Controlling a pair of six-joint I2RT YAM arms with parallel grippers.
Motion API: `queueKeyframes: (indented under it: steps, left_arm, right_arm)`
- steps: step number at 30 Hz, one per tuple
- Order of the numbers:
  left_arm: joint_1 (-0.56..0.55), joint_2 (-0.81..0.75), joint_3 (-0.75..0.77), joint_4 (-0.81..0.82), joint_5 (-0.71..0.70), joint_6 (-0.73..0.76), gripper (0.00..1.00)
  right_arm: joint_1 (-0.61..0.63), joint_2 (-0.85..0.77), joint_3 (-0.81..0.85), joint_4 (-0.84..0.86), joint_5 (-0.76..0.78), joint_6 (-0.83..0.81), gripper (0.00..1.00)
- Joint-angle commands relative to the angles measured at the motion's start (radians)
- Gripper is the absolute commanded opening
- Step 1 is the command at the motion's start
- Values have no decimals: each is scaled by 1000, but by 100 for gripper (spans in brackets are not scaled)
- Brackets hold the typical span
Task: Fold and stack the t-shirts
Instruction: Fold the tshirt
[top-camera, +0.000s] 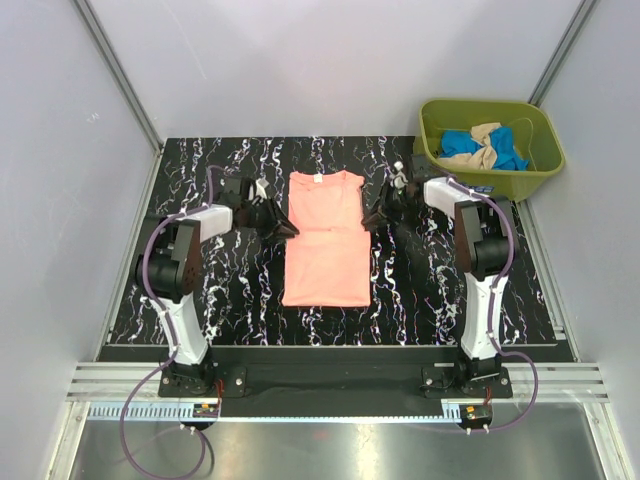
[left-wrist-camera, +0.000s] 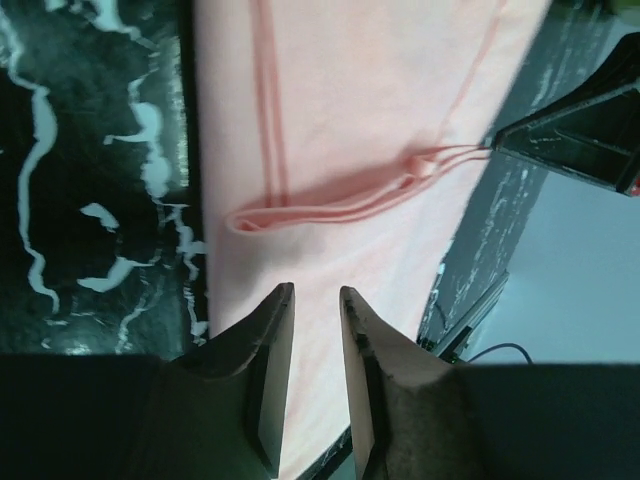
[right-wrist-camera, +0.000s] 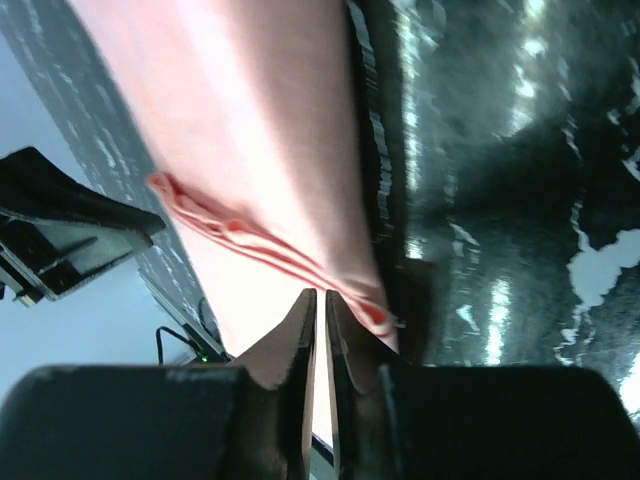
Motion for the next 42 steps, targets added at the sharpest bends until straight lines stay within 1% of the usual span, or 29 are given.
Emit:
queueKeyframes:
  steps: [1, 3, 5, 6, 9, 10, 13, 16, 17, 19, 21, 23, 25, 27, 28, 30, 31, 32, 33, 34, 36, 37, 38, 39, 40, 41, 42]
  left_arm:
    - [2, -87, 47, 55, 31, -43, 31]
    - [2, -41, 93, 106, 44, -84, 31]
    - [2, 7, 135, 127, 55, -112, 31]
    - [2, 65, 173, 153, 66, -141, 31]
    - [2, 142, 233, 207, 57, -185, 29]
    - [2, 186, 244, 216, 54, -195, 29]
    - [2, 241, 287, 197, 26, -183, 29]
    - [2, 260, 298, 174, 5, -160, 29]
    - [2, 265, 302, 146, -3, -149, 29]
    - [3, 269, 302, 120, -23, -121, 29]
    - [3, 272, 310, 82, -35, -92, 29]
    - [5, 271, 313, 69, -31, -83, 29]
    - [5, 248, 316, 51, -40, -60, 29]
    - [5, 204, 330, 6, -52, -28, 34]
    - [5, 182, 334, -9, -61, -17, 36]
    - [5, 125, 339, -65, -98, 24, 44]
    - [3, 64, 341, -92, -118, 43, 47]
    - [3, 35, 339, -154, -156, 84, 53]
    - [2, 6, 333, -187, -179, 106, 56]
    - [2, -61, 321, -213, -196, 124, 57]
    - [-1, -128, 250, -270, -227, 184, 60]
    - [-3, -192, 218, -290, -241, 201, 61]
    - [-7, -229, 142, -317, -247, 213, 62]
    - [-13, -263, 96, -328, -256, 224, 62]
    - [-18, -295, 47, -334, -259, 221, 63]
    - [-26, -364, -56, -340, -253, 201, 63]
    - [-45, -395, -105, -342, -249, 186, 63]
  right_arm:
    - [-3, -64, 117, -41, 35, -32, 15]
    - [-3, -22, 189, -44, 24, -22, 16]
    - [0, 59, 279, -58, 22, -8, 16]
    - [1, 83, 303, -53, 25, -3, 16]
    - [4, 182, 399, -44, 32, 18, 15]
    - [4, 218, 421, -44, 39, 21, 15]
    - [4, 278, 479, -55, 85, 12, 15]
    - [4, 306, 541, -130, 179, -35, 14]
    - [6, 305, 542, -143, 249, -41, 13]
    - [4, 302, 553, -200, 335, -73, 12]
    - [4, 288, 550, -220, 427, -89, 13]
    - [6, 265, 542, -225, 481, -115, 13]
    - [6, 243, 539, -211, 478, -133, 14]
    - [7, 233, 573, -228, 454, -149, 16]
    - [13, 222, 593, -243, 453, -162, 18]
    - [21, 203, 654, -300, 466, -179, 23]
    - [36, 176, 671, -323, 479, -201, 30]
    - [41, 162, 702, -352, 502, -209, 35]
    - [49, 145, 708, -408, 506, -225, 39]
    - [55, 104, 693, -432, 507, -235, 47]
    - [79, 43, 629, -473, 503, -253, 54]
    - [87, -29, 530, -479, 495, -261, 57]
    - [95, -71, 468, -481, 452, -258, 60]
    - [96, -115, 397, -458, 425, -253, 62]
    - [99, -213, 240, -435, 392, -227, 64]
    - [101, -264, 158, -382, 321, -210, 71]
    - [104, -312, 78, -354, 280, -171, 72]
